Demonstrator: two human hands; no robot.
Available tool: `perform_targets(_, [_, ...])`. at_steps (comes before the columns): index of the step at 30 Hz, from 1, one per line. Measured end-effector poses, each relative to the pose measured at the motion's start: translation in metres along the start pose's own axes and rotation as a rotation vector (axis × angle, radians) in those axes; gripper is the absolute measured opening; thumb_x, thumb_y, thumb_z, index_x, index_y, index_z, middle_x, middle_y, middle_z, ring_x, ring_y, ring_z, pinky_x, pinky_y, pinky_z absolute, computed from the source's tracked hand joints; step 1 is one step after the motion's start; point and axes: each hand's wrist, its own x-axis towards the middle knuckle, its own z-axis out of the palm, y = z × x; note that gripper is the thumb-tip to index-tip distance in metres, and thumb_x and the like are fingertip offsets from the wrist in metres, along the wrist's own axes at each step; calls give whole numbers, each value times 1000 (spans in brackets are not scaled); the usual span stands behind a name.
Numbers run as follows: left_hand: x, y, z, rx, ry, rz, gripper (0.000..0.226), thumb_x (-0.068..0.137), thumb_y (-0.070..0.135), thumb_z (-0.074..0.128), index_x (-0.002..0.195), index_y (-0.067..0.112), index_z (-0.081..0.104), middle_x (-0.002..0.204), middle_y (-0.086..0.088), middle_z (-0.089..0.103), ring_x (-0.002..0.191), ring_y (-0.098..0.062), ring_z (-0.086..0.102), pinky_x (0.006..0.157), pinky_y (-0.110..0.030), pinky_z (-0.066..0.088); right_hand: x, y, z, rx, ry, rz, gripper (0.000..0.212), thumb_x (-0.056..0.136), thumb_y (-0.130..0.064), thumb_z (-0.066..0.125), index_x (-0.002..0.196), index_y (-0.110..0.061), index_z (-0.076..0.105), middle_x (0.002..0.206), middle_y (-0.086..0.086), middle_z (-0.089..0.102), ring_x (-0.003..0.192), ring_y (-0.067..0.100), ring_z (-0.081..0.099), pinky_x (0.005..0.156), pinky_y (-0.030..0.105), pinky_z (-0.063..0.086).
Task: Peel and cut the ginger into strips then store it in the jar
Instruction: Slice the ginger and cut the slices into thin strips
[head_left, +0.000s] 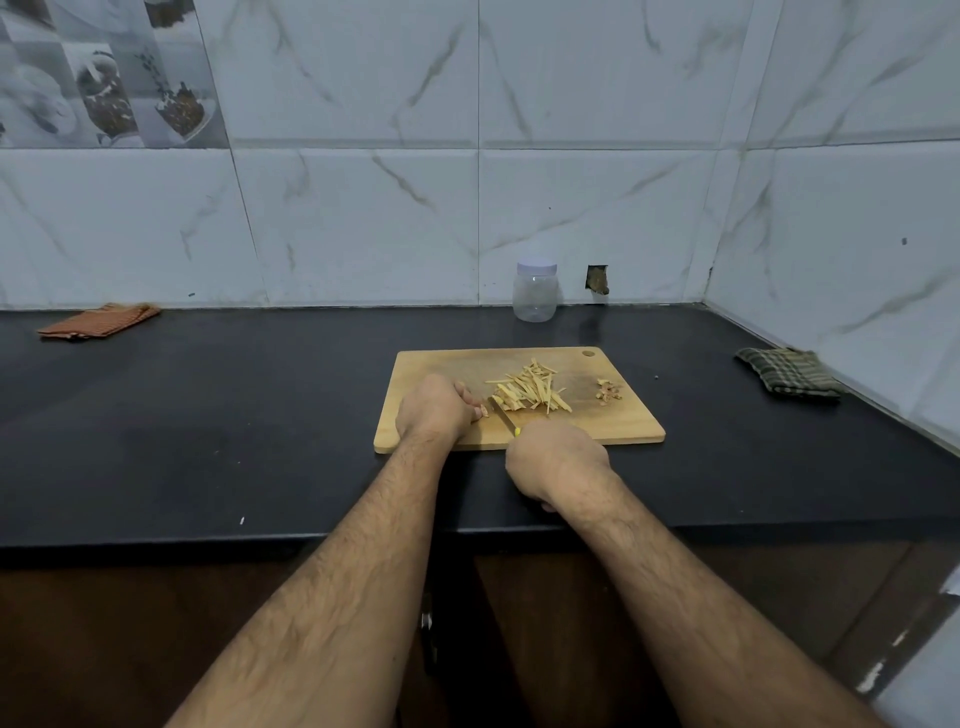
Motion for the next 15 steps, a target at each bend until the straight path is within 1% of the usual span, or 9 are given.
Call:
perform_targets(2, [0,0,1,0,5,-10,2,88,26,75,86,26,76,70,18,59,67,2,48,52,-21,33,0,-2,-1,15,9,-19,13,97,-21,46,94,-15,57,103,5,67,91,25,69,83,38,59])
perform_targets(4, [0,0,1,-1,15,-21,5,89,26,74,84,25,75,71,17,62,68,1,49,52,-22,33,0,-4,-1,22,7,-27,13,97,-21,46,95,-15,58,105,5,67,93,25,69,84,38,59])
perform_targets(6, [0,0,1,6,19,-20,6,89,26,74,82,25,74,75,16,65,74,-3,54,53,-22,33,1,-6,0,23,3,-30,14,97,-21,47,98,-15,60,107,6,67,94,24,69,85,38,58])
perform_targets(10, [0,1,0,3,18,-21,8,91,25,71,86,25,77,69,18,61,81,-4,57,51,-21,33,3,-8,1,10,-11,-26,20,96,-19,47,107,-12,62,109,7,66,96,25,68,86,40,58])
perform_targets(13, [0,2,0,16,21,-26,7,90,26,71,86,25,77,69,18,61,74,-3,53,51,-21,33,5,-9,0,-7,-42,-16,18,97,-18,47,107,-12,61,109,8,65,96,25,68,87,40,58])
perform_targets(15, [0,2,-1,30,13,-22,7,90,27,71,87,25,77,70,18,60,74,-3,52,51,-21,34,8,-9,-1,-13,-56,-10,12,97,-19,49,100,-13,59,106,7,66,95,25,69,86,40,58])
